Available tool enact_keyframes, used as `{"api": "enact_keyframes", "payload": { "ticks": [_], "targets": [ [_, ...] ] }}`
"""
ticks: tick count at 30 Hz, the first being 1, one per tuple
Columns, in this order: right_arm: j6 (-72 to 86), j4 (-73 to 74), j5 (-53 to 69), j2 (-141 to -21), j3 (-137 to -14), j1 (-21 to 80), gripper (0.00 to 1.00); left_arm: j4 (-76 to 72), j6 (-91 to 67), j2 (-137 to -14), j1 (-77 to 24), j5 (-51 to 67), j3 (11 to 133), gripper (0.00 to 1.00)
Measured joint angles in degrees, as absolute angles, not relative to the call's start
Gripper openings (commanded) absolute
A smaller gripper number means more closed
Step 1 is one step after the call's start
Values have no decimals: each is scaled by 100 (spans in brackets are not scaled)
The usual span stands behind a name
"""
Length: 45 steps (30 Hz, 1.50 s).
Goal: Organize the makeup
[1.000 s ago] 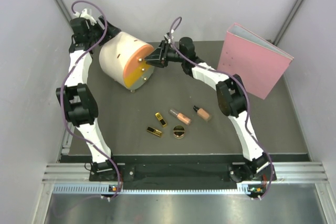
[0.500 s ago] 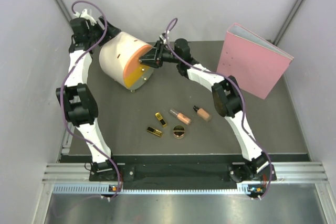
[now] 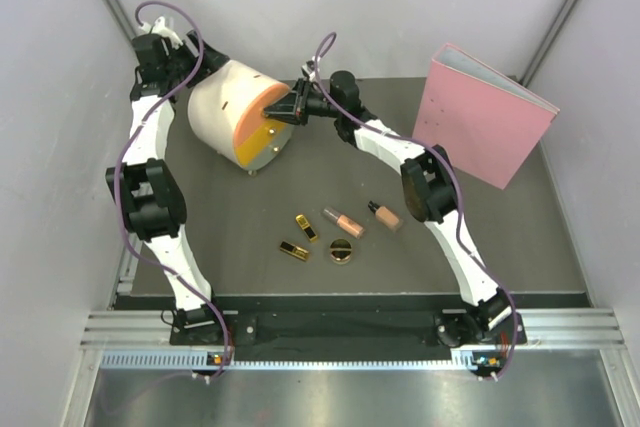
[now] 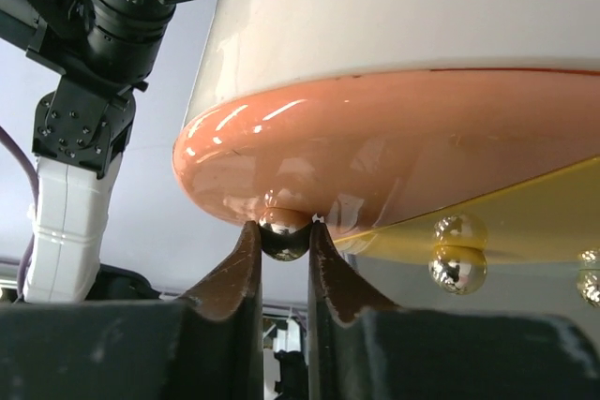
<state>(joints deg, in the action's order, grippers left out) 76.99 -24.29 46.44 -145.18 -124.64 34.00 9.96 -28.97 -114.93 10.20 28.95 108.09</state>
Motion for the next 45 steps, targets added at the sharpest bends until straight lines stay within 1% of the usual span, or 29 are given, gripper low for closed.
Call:
{"api": "enact_keyframes", "payload": {
  "ticks": [2,13,32,45],
  "targets": [
    [7666,-2408,4657,-14521,-12464,3400,0,993,-2882,-11493,1022,2893,10809,80],
    [7540,-2399,4663,-14473,-12348,3387,0,993,-2877,-11491,1020,2897,10787,80],
    [6855,-2064,4753,-13426,-10975,3247,0,1026,-2849,-11491,1015,2891,10744,80],
    [6449,-1968,4884,-12584,-9813,3083,0,1028,-2801,-11491,1015,2895,10735,82]
  ]
}}
